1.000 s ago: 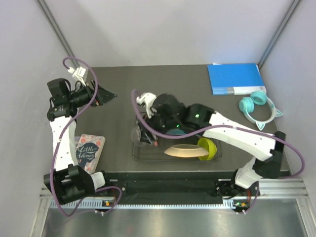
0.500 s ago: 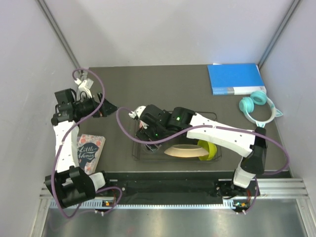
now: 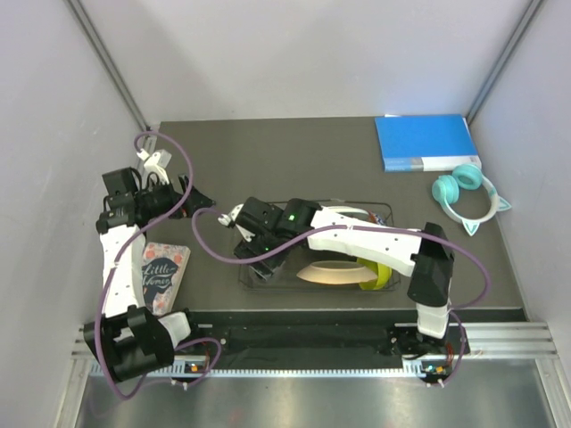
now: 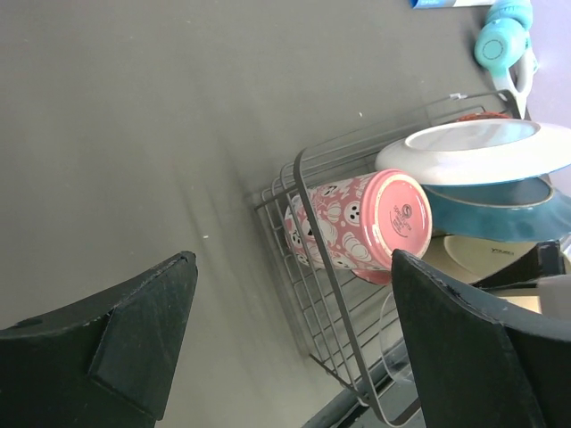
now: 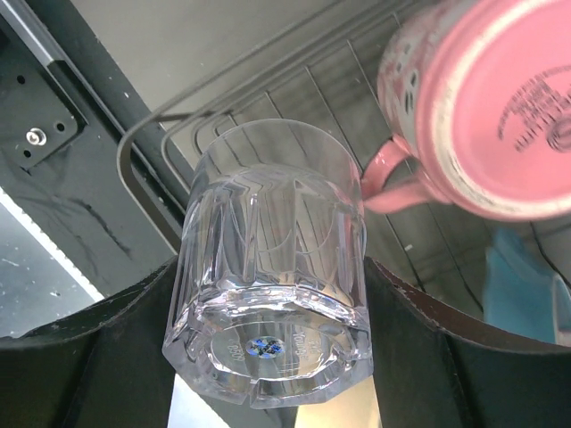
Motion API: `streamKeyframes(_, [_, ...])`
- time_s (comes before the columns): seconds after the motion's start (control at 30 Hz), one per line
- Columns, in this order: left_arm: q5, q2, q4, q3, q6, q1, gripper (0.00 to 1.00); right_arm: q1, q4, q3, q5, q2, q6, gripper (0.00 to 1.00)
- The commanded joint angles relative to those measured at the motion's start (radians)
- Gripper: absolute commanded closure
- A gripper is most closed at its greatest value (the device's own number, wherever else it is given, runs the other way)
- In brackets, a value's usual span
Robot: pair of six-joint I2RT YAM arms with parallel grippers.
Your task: Load the mixed dishes into the dish rack
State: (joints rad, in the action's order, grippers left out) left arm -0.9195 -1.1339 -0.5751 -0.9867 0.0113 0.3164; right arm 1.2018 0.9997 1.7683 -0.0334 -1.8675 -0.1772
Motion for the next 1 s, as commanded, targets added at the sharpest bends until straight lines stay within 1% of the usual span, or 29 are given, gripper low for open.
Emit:
streamKeyframes(0.0, [0.01,0.036,0.058,0.008,-0.039,0.006,0.06,-0.008,-0.082,0.063,0.03,-0.012,0.025,1.0])
streamKeyframes(0.23, [0.036,0.025,0.08,0.023,-0.04,0.004,0.05,-0.038,-0.116,0.046,0.072,-0.062,0.047,1.0])
streamKeyframes(0.5, [0.042,0.036,0.104,0.033,-0.03,0.004,0.05,-0.053,-0.162,-0.02,0.096,-0.09,0.059,1.0])
streamKeyframes(0.77, [0.062,0.031,0.104,0.016,-0.024,0.004,0.05,-0.054,-0.105,-0.03,0.055,-0.117,0.071,1.0])
streamKeyframes(0.93, [0.057,0.029,0.112,0.017,-0.017,0.004,0.05,-0.051,-0.059,-0.05,0.04,-0.088,0.074,1.0])
streamKeyframes(0.97, [0.054,0.026,0.112,0.019,-0.017,0.004,0.05,-0.053,-0.061,-0.072,0.017,-0.078,0.074,1.0])
